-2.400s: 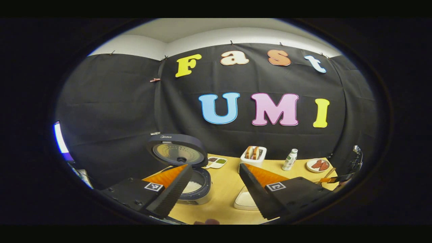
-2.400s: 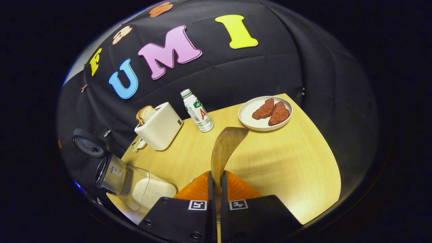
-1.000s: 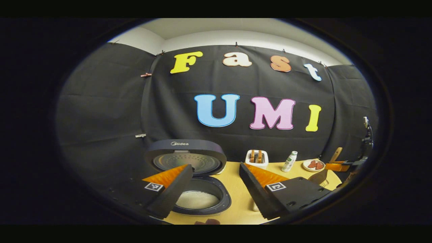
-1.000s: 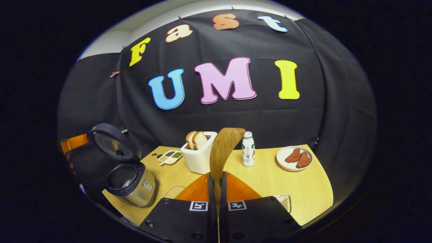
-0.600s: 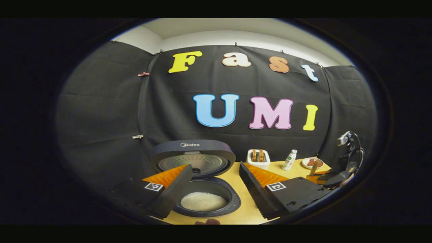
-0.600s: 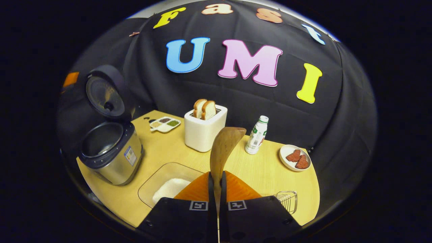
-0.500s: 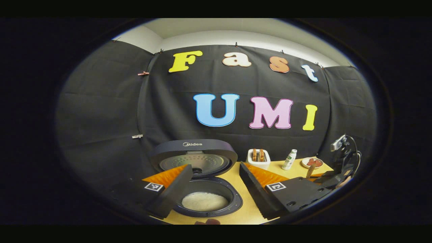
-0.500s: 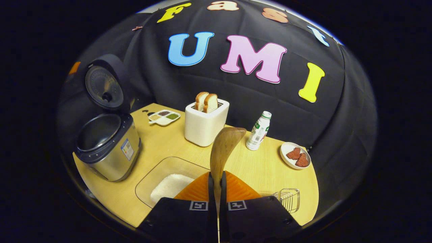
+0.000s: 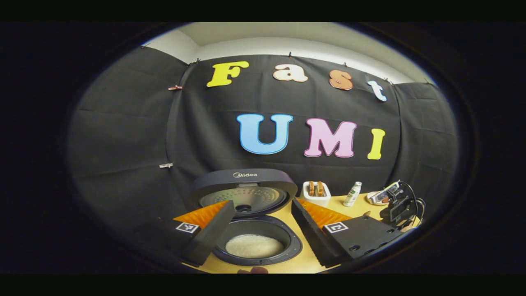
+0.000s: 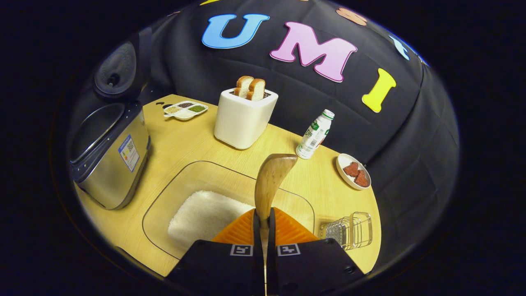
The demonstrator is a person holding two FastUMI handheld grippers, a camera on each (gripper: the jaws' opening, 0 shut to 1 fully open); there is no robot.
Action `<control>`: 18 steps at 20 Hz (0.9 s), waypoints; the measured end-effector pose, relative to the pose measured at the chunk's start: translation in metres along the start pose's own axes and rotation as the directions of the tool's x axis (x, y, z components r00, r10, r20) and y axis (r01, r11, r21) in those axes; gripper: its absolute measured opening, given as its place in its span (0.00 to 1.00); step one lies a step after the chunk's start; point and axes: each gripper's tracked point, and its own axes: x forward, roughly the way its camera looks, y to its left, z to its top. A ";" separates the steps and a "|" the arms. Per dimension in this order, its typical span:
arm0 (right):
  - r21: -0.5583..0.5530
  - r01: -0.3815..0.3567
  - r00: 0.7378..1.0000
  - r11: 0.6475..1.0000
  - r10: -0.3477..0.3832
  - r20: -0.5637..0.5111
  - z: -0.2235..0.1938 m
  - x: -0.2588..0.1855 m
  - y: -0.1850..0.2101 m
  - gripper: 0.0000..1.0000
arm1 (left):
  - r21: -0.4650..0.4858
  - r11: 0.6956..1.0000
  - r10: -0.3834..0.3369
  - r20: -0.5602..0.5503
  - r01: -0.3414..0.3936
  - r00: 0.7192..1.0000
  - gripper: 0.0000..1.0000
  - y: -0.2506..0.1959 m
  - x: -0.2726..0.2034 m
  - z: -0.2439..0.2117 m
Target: Close the left gripper, press the button to open the rice cooker; take a wooden spoon from the chopstick holder with the right hand, scoop a spoonful of rice and pour it into the rice cooker, then put the wooden spoon back into the chopstick holder.
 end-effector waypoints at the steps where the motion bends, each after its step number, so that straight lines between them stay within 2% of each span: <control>1: 0.026 -0.005 1.000 1.000 0.005 -0.008 -0.001 0.000 0.004 0.07 | -0.001 1.000 0.002 0.001 -0.002 1.000 0.95 0.003 0.001 0.000; 5: 0.151 -0.039 0.999 0.988 0.044 -0.030 0.002 -0.001 0.019 0.06 | -0.010 1.000 0.014 0.000 -0.014 1.000 0.95 0.014 0.001 -0.002; 10: 0.308 -0.102 0.993 0.946 0.113 -0.018 0.011 0.003 0.033 0.07 | -0.017 0.999 0.035 -0.001 -0.035 0.999 0.95 0.027 0.000 -0.003; 14: 0.436 -0.137 0.989 0.889 0.151 0.003 0.013 0.005 0.037 0.07 | -0.016 0.999 0.041 -0.001 -0.041 0.999 0.92 0.030 0.001 -0.004; 18: 0.574 -0.165 0.982 0.802 0.186 0.023 0.012 0.005 0.028 0.07 | -0.018 0.999 0.045 0.002 -0.045 0.999 0.95 0.031 0.000 -0.004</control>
